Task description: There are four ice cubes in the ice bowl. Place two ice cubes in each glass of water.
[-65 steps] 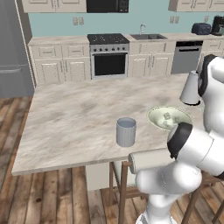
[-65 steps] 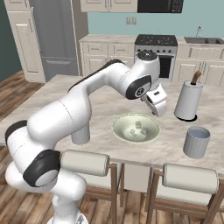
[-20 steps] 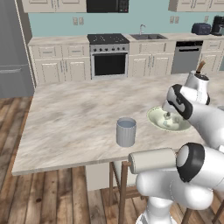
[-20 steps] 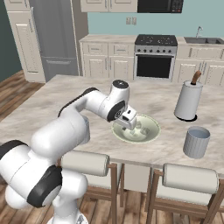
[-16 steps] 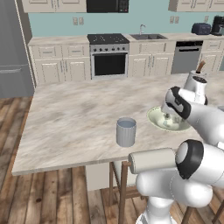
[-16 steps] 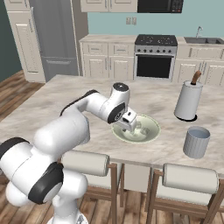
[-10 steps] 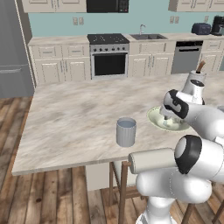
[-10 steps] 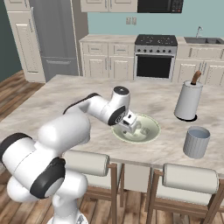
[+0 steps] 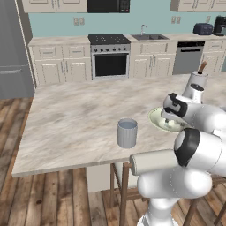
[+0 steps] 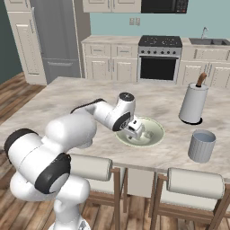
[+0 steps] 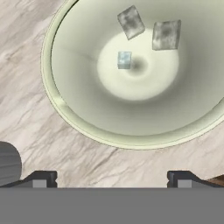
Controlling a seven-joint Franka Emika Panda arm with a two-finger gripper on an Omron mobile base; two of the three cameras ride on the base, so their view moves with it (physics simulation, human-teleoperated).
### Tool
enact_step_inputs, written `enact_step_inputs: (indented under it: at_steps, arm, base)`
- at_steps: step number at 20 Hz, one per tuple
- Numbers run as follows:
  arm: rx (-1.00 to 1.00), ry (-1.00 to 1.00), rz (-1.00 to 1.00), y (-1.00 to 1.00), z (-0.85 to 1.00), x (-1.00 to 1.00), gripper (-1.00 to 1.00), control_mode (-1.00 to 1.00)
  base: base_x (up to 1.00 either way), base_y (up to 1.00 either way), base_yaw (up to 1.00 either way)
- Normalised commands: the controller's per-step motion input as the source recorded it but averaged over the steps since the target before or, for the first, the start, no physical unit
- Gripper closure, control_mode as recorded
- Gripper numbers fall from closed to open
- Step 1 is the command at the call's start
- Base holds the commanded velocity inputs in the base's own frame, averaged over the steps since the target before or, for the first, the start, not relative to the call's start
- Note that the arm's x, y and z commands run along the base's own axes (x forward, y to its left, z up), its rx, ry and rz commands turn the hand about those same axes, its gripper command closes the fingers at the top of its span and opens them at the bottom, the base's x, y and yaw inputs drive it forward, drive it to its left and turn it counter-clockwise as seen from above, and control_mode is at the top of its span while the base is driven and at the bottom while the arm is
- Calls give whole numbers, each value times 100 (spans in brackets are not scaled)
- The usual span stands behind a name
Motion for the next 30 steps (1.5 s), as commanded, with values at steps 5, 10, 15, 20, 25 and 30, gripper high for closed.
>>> enact_step_inputs:
  at_steps: [5, 10, 15, 20, 25, 30]
  arm:
    - [0, 0, 0, -12, -11, 20, -100, -100]
    - [0, 0, 0, -4, -15, 19, -100, -100]
    - [0, 0, 0, -4, -19, 17, -100, -100]
    - [0, 0, 0, -8, -11, 14, -100, -100]
    - [0, 0, 0, -12, -7, 10, -100, -100]
    - [0, 7, 0, -2, -9, 8, -100, -100]
  base:
    - [0, 0, 0]
    - [0, 0, 0]
    - [0, 0, 0]
    - [0, 0, 0]
    - [0, 0, 0]
    - [0, 0, 0]
